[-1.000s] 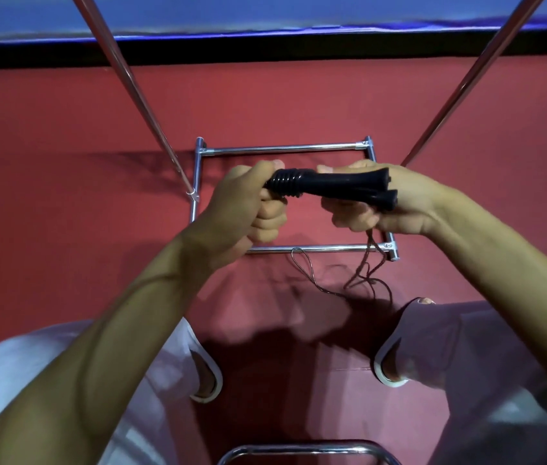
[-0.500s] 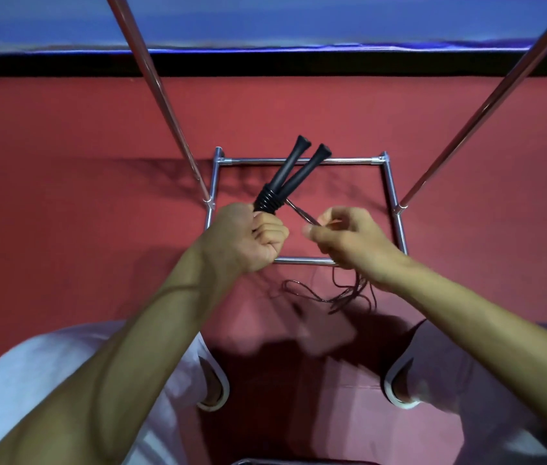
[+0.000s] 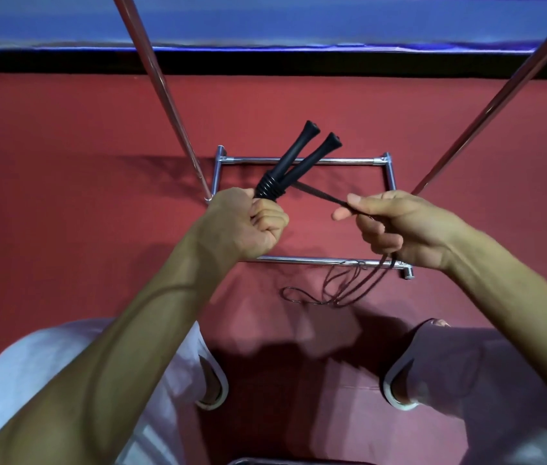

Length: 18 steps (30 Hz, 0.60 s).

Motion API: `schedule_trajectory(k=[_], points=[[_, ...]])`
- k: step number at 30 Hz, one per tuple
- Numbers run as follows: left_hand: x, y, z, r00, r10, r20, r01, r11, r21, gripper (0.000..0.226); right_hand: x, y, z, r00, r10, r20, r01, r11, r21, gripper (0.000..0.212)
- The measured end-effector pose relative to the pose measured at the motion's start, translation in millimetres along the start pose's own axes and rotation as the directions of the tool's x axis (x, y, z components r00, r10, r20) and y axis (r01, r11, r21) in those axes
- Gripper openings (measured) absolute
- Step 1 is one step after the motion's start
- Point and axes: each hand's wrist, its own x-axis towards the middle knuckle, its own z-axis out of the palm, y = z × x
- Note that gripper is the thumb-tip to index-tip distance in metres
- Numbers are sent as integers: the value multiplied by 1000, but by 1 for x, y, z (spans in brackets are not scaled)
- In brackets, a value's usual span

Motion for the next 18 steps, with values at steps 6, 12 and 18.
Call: schedule_trajectory(k=[6,12,18], points=[[-5,1,1,1000,30,-7,-30,999,-29,27,4,13,-1,796,-605,4,443,579,-684,16],[-6,2,3,1000,3,-29,-4,999,-44,41,5,16,-5,618,-766,176,298,21,-954,28],[-6,-3,5,996,31,-87,-38,996,-80,41,-7,4,21,998,48,45,-47,999,-13,35]])
